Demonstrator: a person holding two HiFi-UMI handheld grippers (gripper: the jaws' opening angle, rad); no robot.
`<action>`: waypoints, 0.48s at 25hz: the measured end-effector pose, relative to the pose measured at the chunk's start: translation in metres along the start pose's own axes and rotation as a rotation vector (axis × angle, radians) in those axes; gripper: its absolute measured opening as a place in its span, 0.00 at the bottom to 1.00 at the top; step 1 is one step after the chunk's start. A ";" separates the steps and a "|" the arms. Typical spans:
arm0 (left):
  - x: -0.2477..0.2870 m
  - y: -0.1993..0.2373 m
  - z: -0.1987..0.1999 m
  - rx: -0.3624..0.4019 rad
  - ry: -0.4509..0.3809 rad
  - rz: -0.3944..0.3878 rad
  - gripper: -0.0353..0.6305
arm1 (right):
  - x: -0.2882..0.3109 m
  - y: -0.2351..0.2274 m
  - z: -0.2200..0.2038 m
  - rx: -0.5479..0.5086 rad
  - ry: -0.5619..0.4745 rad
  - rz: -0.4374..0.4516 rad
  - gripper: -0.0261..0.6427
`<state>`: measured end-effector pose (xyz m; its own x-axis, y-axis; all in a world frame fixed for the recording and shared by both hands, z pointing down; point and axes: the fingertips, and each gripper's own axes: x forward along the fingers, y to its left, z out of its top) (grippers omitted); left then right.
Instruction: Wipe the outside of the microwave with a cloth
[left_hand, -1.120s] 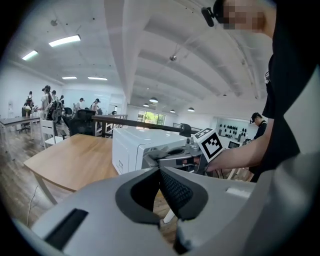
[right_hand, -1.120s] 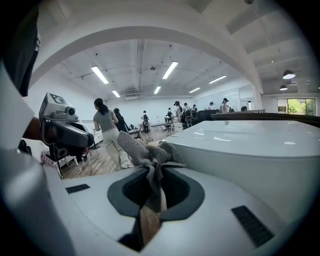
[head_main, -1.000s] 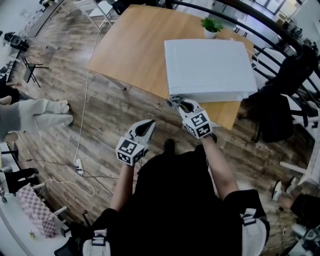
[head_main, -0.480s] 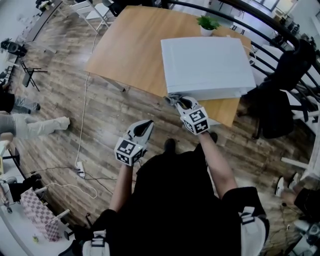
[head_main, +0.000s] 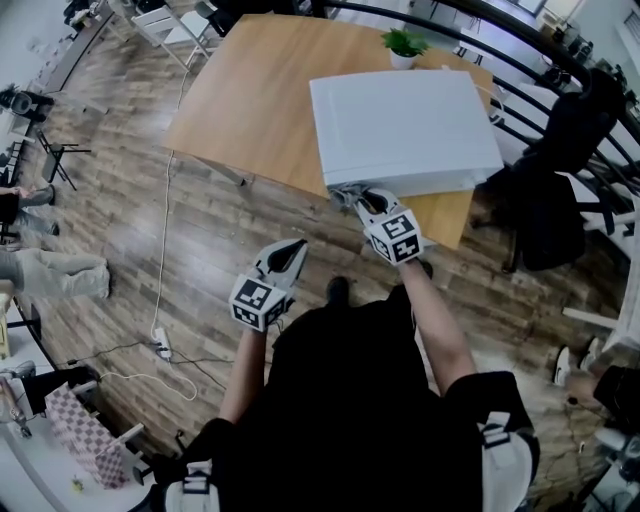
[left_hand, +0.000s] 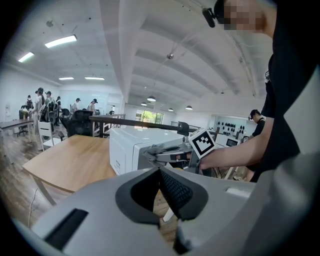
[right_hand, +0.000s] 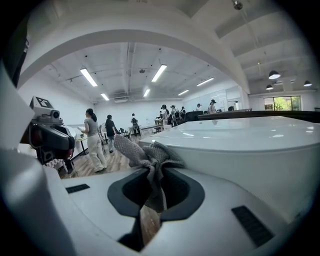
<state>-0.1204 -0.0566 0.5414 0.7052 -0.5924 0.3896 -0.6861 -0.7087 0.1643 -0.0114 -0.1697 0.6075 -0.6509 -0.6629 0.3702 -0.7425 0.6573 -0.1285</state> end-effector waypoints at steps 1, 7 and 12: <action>0.001 -0.001 0.001 0.003 0.001 -0.005 0.05 | -0.002 -0.003 0.000 0.002 -0.001 -0.005 0.09; 0.013 -0.011 0.006 0.021 0.003 -0.041 0.05 | -0.020 -0.026 -0.002 0.012 -0.009 -0.058 0.10; 0.024 -0.020 0.013 0.034 0.002 -0.074 0.05 | -0.038 -0.046 -0.006 0.020 0.010 -0.101 0.10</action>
<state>-0.0877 -0.0611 0.5357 0.7536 -0.5369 0.3792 -0.6254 -0.7632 0.1622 0.0481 -0.1728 0.6048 -0.5705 -0.7219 0.3916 -0.8076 0.5798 -0.1078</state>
